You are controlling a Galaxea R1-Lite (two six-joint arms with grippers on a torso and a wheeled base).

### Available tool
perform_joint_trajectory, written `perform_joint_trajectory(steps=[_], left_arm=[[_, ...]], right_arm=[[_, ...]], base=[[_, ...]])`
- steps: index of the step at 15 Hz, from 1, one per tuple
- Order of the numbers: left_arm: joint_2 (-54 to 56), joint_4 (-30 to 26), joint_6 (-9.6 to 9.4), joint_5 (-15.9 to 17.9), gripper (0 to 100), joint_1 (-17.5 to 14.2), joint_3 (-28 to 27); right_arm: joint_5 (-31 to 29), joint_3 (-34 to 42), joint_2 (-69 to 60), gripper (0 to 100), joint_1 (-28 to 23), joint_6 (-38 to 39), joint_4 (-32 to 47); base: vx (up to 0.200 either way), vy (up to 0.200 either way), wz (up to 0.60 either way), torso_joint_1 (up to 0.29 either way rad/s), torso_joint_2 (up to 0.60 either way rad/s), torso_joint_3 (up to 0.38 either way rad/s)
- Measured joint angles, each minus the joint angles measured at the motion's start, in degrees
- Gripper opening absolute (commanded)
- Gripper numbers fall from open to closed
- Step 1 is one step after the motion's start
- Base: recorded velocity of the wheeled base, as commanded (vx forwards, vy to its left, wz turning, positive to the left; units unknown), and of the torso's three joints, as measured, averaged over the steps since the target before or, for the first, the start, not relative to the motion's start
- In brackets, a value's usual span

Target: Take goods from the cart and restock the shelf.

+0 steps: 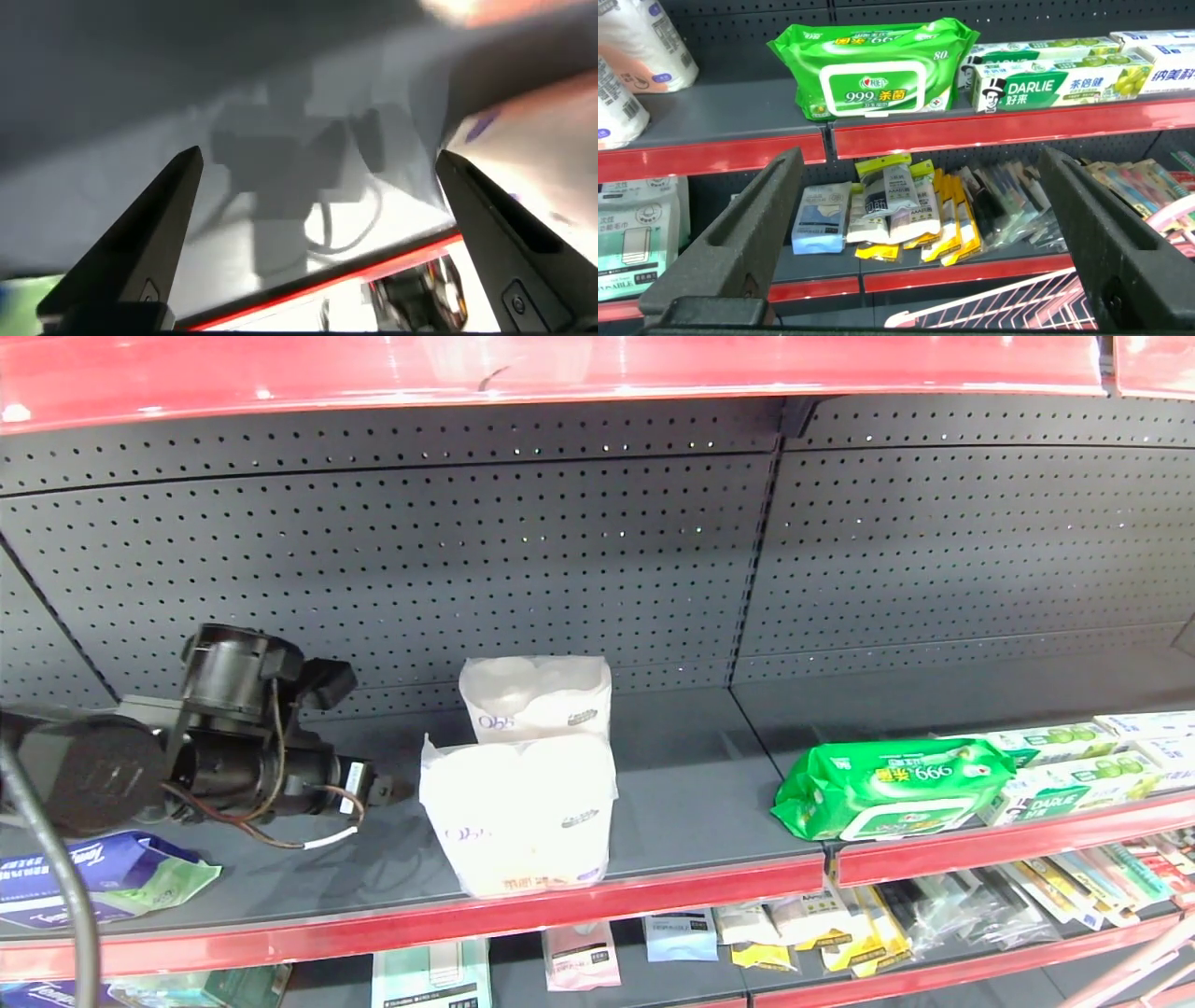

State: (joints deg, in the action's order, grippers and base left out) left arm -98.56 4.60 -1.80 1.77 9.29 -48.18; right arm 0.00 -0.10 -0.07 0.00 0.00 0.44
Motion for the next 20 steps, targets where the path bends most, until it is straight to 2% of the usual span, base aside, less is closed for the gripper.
perform_joint_trajectory(steps=[2, 5, 7, 11, 13, 15, 16, 17, 19, 20], left_arm=[[5.8, 0.0, -1.45, 0.3, 100, -2.4, 0.4], [17.0, -0.1, -2.44, 1.9, 100, -6.4, 2.5], [27.1, -1.0, -2.97, 5.5, 100, -10.7, 5.6], [52.5, -4.5, -3.47, 11.6, 100, -18.5, 16.4], [65.9, -6.7, -2.68, 13.0, 100, -20.5, 22.4], [77.5, -7.9, -0.24, 13.4, 100, -21.7, 28.6], [83.3, -8.2, 0.69, 12.4, 100, -22.1, 32.5], [88.0, -8.0, 0.90, 9.4, 100, -22.4, 36.9], [94.0, -5.8, 2.05, -2.5, 100, -22.8, 44.1], [95.6, -5.2, 2.16, -3.4, 100, -22.8, 45.9]], right_arm=[[0.0, 0.0, 0.0, 100, 0.0, 0.0, 0.0], [0.0, 0.0, 0.0, 100, 0.0, 0.0, 0.0], [0.0, 0.0, 0.0, 100, 0.0, 0.0, 0.0], [0.0, 0.0, 0.0, 100, 0.0, 0.0, 0.0], [0.0, 0.0, 0.0, 100, 0.0, 0.0, 0.0], [0.0, 0.0, 0.0, 100, 0.0, 0.0, 0.0], [0.0, 0.0, 0.0, 100, 0.0, 0.0, 0.0], [0.0, 0.0, 0.0, 100, 0.0, 0.0, 0.0], [0.0, 0.0, 0.0, 100, 0.0, 0.0, 0.0], [0.0, 0.0, 0.0, 100, 0.0, -0.1, 0.0]], base=[[0.000, 0.000, 0.00, 0.000, 0.00, 0.000], [0.000, 0.000, 0.00, 0.000, 0.00, 0.000], [0.000, 0.000, 0.00, 0.000, 0.00, 0.000], [0.000, 0.000, 0.00, 0.000, 0.00, 0.000], [0.000, 0.000, 0.00, 0.000, 0.00, 0.000], [0.000, 0.000, 0.00, 0.000, 0.00, 0.000], [0.000, 0.000, 0.00, 0.000, 0.00, 0.000], [0.000, 0.000, 0.00, 0.000, 0.00, 0.000], [0.000, 0.000, 0.00, 0.000, 0.00, 0.000], [0.000, 0.000, 0.00, 0.000, 0.00, 0.000]])
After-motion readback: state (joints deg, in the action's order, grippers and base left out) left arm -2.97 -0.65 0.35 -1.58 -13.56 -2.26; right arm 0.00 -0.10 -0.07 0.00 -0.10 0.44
